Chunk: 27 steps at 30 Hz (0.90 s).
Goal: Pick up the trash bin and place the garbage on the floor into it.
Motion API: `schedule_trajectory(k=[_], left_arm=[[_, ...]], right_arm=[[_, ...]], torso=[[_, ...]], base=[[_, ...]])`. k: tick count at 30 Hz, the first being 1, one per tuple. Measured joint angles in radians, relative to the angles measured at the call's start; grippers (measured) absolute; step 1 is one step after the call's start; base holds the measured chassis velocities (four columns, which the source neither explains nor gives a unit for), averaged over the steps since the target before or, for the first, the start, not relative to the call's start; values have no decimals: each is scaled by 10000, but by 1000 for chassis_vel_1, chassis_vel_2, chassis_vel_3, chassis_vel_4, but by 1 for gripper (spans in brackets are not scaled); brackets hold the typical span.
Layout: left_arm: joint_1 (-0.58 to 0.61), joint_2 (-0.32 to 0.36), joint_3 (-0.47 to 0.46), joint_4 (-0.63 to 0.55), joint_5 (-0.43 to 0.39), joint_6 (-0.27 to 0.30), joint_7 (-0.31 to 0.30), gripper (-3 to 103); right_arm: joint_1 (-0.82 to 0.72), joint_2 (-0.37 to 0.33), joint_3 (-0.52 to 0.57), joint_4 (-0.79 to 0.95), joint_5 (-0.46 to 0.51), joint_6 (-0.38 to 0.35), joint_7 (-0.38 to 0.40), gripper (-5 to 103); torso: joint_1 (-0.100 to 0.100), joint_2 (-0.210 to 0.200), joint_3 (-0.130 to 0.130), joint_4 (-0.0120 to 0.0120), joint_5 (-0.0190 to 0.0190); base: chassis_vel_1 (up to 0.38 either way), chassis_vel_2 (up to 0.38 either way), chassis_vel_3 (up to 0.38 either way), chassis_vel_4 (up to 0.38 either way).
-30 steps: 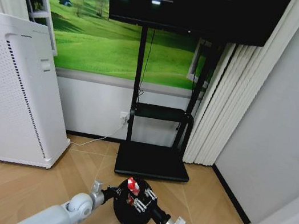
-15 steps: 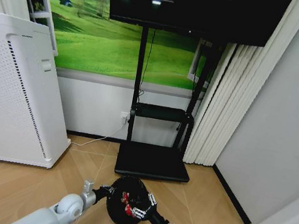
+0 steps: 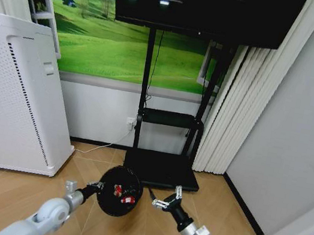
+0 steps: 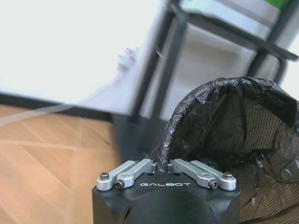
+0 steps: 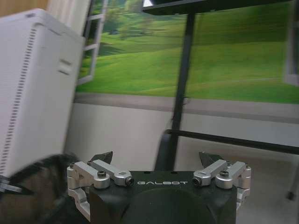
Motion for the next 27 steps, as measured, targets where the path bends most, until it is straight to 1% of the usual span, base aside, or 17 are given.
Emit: schedule_trajectory(k=[1,2,3,4,6,7,10,11,13,15,17,20,22,23,25,26,27], left_arm=[[307,56,-520,-238,-105,50,-361,2],[1392,-147,-2047,-923,-633,500,-2590,2],[1758,-325,-2574,-1070,-810,632,-3269,2],[1758,-325,-2574,-1070,-810,632,-3269,2],[2586,-603,-3853,-1314,-1348,943,-4201,2],[2586,-603,-3853,-1314,-1348,943,-4201,2],[3274,-814,-5347,-1722,-2763,1461,-5418,2],[3274,-814,-5347,-1722,-2763,1461,-5418,2],[3665,-1138,-6098,-2089,-4050,1820,-6360,2],[3934,-1478,-6548,-2420,-4776,2029,-6841,2],[4547,-2242,-7308,-2927,-5177,2283,-7091,2],[5172,-2690,-7763,-3102,-5102,2497,-7001,2],[6293,-3197,-8488,-3160,-4847,2757,-6296,2],[6293,-3197,-8488,-3160,-4847,2757,-6296,2],[7247,-3473,-9249,-3037,-4170,2777,-4973,2],[7247,-3473,-9249,-3037,-4170,2777,-4973,2],[7592,-3551,-9529,-2870,-3779,2616,-4462,2]], right_arm=[[-39,168,245,-60,40,-17,304,100],[-6,858,900,-334,125,-49,992,100],[5,1049,1084,-391,164,-97,1262,100],[5,1049,1084,-391,164,-97,1262,100],[-36,1228,1529,-447,351,-181,1716,100],[-36,1228,1529,-447,351,-181,1716,100],[-299,1407,2269,-338,479,-221,1980,100],[-299,1407,2269,-338,479,-221,1980,100],[-477,1651,2745,-218,382,-283,2328,100],[-518,1798,3008,-126,351,-398,2544,100],[-563,2006,3373,-7,348,-561,2759,100],[-625,2118,3643,45,324,-621,2853,100],[-774,2255,4001,110,278,-638,2923,100],[-774,2255,4001,110,278,-638,2923,100],[-842,2351,4213,130,269,-639,3005,100],[-842,2351,4213,130,269,-639,3005,100],[-825,2400,4287,129,250,-639,3055,100]], torso=[[0,0,0,0,5],[0,0,0,3,3],[1,-1,0,5,1],[1,-1,0,5,1],[0,0,0,5,-1],[0,0,0,5,-1],[0,0,0,6,5],[0,0,0,6,5],[0,0,0,0,3],[0,0,0,0,1],[0,0,-1,0,2],[0,0,-1,0,4],[0,0,0,5,-2],[0,0,0,5,-2],[-1,1,-1,3,4],[-1,1,-1,3,4],[-1,1,-2,2,4]], base=[[0,0,0,0],[0,0,0,0],[0,0,0,0],[0,0,0,0],[0,0,0,0],[0,0,0,0],[0,0,0,0],[0,0,0,0],[0,0,0,0],[0,0,0,0],[0,0,0,0],[0,0,0,0],[0,0,0,0],[0,0,0,0],[0,0,0,0],[0,0,0,0],[0,0,0,0]])
